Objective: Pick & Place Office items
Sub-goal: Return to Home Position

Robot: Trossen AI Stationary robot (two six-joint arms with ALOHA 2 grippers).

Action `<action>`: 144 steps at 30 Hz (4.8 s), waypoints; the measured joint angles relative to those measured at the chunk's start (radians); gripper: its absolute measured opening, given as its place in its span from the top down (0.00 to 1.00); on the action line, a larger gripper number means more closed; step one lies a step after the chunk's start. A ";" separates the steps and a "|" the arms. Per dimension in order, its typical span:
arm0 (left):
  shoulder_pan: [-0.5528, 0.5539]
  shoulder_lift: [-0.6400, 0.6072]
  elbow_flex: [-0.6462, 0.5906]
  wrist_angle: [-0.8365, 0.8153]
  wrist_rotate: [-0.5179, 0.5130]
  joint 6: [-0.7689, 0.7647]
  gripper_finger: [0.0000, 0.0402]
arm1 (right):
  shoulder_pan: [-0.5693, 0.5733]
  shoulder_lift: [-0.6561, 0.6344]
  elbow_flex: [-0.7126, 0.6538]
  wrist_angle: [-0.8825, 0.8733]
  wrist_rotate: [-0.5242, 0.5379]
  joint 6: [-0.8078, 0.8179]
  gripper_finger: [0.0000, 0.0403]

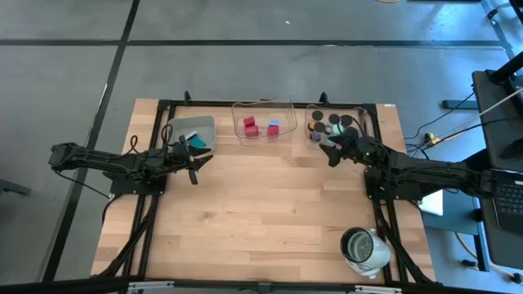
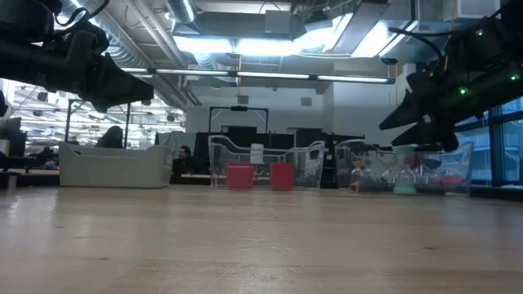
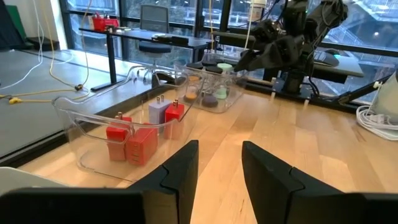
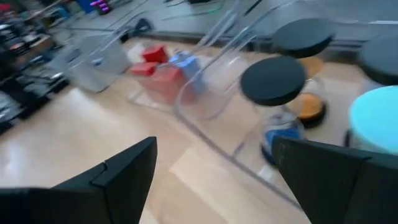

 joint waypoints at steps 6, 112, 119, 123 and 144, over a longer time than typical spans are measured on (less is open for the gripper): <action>0.000 0.000 0.000 0.000 0.000 0.000 0.70 | 0.000 -0.001 0.003 0.008 -0.075 0.035 0.21; 0.000 -0.356 -0.001 -0.039 -0.009 0.000 0.70 | -0.128 -0.590 -0.082 -0.086 -0.247 -0.073 0.21; 0.000 -0.356 -0.001 -0.039 -0.008 0.000 0.70 | -0.138 -0.590 -0.082 -0.088 -0.244 -0.073 0.21; 0.000 -0.356 -0.001 -0.039 -0.008 0.000 0.70 | -0.138 -0.590 -0.082 -0.088 -0.242 -0.073 0.21; 0.000 -0.356 -0.001 -0.039 -0.008 0.000 0.71 | -0.138 -0.590 -0.082 -0.088 -0.242 -0.073 0.21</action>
